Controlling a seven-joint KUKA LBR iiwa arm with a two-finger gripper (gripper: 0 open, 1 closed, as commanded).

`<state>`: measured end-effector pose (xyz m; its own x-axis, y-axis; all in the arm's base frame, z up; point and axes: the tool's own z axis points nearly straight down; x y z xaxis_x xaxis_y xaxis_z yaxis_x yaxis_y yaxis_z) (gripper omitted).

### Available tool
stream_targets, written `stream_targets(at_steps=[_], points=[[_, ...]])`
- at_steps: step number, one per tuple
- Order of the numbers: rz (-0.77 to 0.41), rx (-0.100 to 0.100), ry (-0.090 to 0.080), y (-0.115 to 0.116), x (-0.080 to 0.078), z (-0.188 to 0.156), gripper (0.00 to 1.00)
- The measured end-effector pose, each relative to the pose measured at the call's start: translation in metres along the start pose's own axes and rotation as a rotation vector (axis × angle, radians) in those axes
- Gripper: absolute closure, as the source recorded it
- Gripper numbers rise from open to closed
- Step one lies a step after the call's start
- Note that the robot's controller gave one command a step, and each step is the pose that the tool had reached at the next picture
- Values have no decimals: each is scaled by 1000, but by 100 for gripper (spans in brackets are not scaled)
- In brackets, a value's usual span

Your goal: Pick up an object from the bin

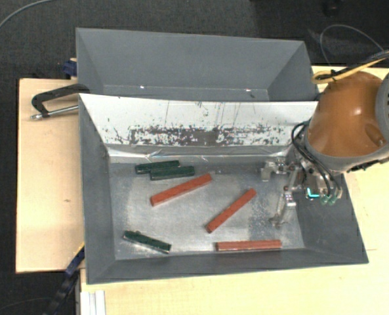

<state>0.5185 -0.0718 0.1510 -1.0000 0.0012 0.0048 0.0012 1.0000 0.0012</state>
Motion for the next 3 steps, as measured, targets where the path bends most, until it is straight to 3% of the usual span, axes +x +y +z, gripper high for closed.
stream_targets(at_steps=[1, 2, 3], points=[[92, -2, -2, 39, 4, 84, 0], [92, 0, -8, 36, 3, 80, 100], [21, 2, -19, 21, -1, -59, 100]])
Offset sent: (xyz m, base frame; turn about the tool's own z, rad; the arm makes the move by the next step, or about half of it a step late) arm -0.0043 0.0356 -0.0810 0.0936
